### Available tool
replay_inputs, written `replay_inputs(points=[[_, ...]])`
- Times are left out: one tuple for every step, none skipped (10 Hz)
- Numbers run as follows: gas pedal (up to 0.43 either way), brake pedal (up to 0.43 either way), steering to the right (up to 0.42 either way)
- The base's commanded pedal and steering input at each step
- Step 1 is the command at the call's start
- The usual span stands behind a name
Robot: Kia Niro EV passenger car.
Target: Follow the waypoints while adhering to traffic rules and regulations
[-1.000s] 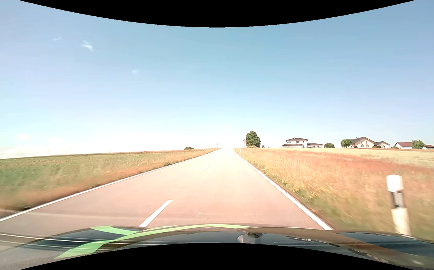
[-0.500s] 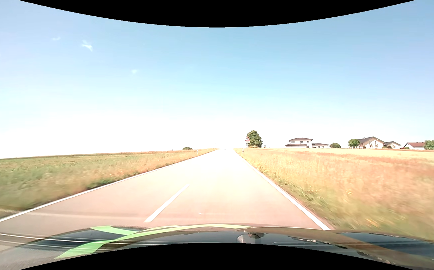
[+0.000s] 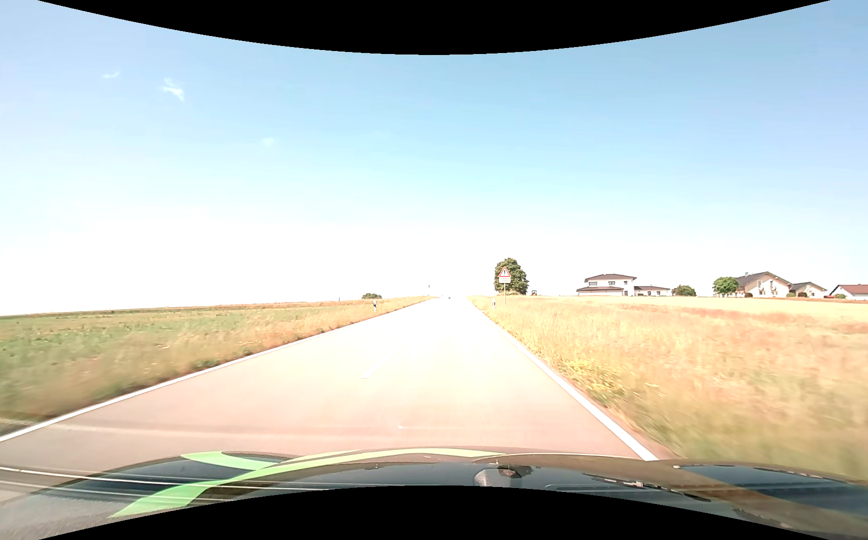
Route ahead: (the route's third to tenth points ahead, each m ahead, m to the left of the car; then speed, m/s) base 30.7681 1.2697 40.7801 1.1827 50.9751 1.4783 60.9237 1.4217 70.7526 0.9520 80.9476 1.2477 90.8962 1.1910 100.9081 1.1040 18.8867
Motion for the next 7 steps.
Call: replay_inputs(points=[[0.28, 0.0, -0.001], [0.28, 0.0, -0.001], [0.28, 0.0, -0.002], [0.28, 0.0, -0.002], [0.28, 0.0, -0.001], [0.287, 0.0, -0.001], [0.299, 0.0, -0.002]])
